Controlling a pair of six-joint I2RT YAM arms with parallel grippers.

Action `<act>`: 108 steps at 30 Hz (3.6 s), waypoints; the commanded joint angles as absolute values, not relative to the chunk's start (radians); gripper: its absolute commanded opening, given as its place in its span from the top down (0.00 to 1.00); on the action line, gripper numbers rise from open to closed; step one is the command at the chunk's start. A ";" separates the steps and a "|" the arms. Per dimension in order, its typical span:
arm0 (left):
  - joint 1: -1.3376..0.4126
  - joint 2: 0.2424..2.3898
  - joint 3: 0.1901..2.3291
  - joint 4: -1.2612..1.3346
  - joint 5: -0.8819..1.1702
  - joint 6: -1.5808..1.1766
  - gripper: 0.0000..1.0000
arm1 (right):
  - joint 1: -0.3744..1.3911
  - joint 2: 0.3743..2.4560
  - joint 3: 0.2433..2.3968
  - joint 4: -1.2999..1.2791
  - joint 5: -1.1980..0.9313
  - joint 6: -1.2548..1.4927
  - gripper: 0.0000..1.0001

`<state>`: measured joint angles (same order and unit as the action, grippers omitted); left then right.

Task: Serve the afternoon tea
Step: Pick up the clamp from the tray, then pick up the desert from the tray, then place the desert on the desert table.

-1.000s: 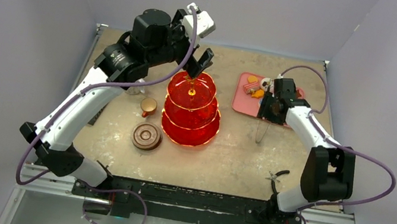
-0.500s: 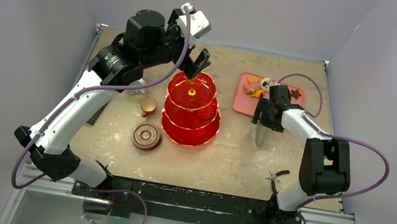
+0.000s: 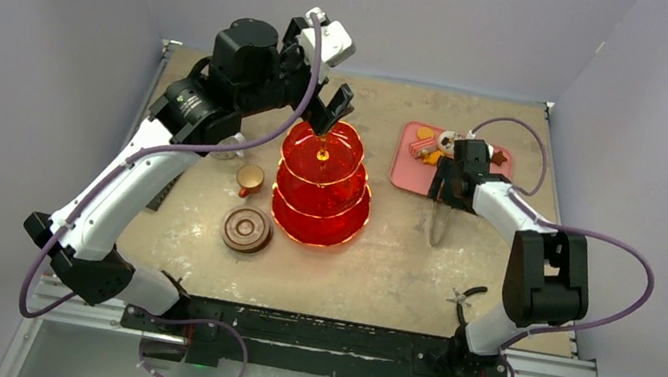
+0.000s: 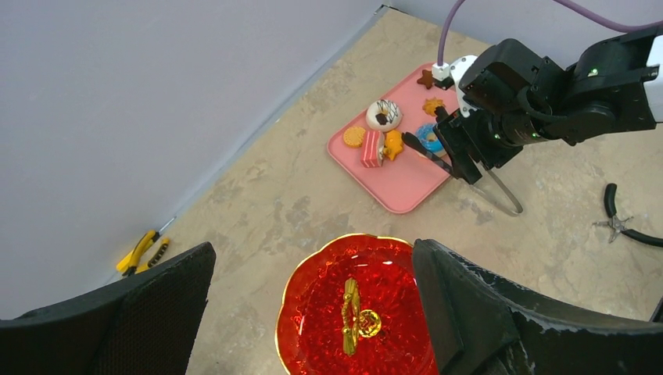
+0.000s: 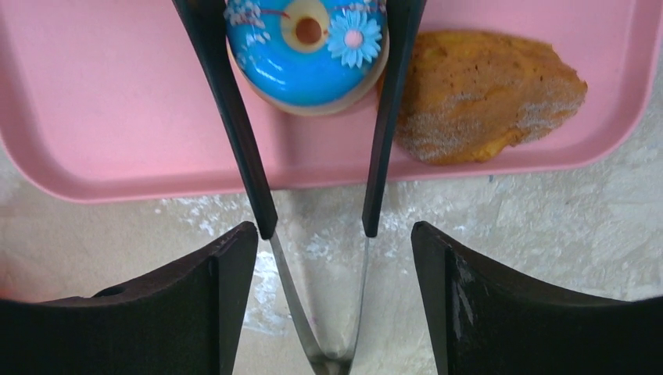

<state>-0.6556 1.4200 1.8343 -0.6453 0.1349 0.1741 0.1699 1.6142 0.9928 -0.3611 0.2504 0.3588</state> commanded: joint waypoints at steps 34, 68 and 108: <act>-0.637 1.390 1.863 -0.609 0.128 0.170 0.04 | 0.194 1.513 1.040 -0.428 0.120 0.322 0.81; -0.632 1.388 1.893 -0.639 0.100 0.155 0.04 | 0.785 1.296 0.889 -0.554 -0.012 0.604 0.79; -0.632 1.397 1.920 -0.658 0.091 0.145 0.04 | 0.850 1.447 0.929 -0.442 0.076 0.558 0.51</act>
